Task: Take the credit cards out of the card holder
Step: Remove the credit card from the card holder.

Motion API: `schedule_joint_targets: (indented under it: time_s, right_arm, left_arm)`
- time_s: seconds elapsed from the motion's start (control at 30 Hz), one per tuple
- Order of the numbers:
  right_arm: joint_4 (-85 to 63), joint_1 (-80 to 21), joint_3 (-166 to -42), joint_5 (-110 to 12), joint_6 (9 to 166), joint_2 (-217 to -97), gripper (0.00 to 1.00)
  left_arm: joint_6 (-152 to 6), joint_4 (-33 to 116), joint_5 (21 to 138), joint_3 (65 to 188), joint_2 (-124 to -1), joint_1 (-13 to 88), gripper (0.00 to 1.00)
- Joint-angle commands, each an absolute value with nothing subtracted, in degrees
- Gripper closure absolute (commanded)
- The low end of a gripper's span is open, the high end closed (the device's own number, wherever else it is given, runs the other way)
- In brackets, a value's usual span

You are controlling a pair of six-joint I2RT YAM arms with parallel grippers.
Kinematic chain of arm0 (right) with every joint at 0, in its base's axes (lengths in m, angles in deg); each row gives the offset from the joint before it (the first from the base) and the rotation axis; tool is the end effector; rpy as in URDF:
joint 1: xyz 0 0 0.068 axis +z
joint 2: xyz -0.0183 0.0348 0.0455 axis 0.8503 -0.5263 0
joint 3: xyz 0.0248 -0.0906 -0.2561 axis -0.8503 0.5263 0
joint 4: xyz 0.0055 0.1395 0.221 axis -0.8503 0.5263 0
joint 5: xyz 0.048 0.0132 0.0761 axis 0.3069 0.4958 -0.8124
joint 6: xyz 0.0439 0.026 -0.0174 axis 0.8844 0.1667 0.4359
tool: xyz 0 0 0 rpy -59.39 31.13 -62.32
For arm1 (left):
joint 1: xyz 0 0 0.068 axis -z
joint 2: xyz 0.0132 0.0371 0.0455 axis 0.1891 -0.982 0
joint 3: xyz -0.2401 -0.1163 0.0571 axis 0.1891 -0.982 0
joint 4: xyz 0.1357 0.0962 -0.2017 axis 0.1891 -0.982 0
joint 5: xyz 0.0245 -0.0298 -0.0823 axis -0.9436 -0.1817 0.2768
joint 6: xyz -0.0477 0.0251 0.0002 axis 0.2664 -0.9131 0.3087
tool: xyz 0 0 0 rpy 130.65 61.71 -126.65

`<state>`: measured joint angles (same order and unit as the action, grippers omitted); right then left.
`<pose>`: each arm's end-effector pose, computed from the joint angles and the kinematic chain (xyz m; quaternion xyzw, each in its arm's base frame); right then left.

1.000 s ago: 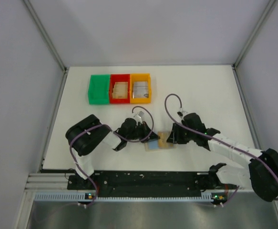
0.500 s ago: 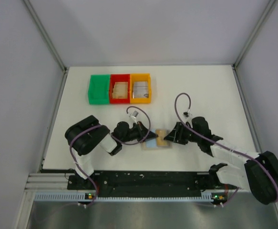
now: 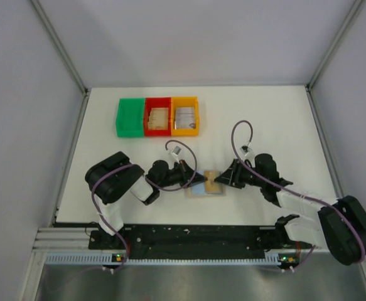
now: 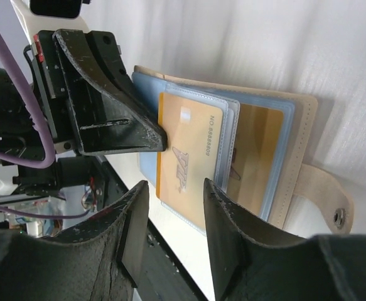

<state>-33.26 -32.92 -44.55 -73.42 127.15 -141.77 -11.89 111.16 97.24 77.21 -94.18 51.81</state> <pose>0.1796 0.1057 0.1566 0.0152 0.8374 0.4803 0.2607 0.2055 -0.1986 0.1075 -0.0717 0.7664 -0.6096 0.1895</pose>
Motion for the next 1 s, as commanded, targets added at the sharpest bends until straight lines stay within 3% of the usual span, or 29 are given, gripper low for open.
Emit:
schedule_joint_targets:
  time_s: [0.0,0.43,0.97]
  right_arm:
    - [-34.45,-33.63,-44.18,-72.31,126.84,-142.16,0.60]
    - [-32.77,-34.16,-44.27,-71.16,126.05,-143.03,0.64]
    - [-41.12,-34.25,-44.62,-78.28,127.89,-147.95,0.67]
  left_arm:
    - [-11.15,128.05,98.16,76.62,-92.10,51.42,1.00]
    - [-10.79,129.99,98.51,76.18,-91.75,50.89,1.00]
    - [-10.71,131.31,99.74,77.41,-90.96,50.80,1.00]
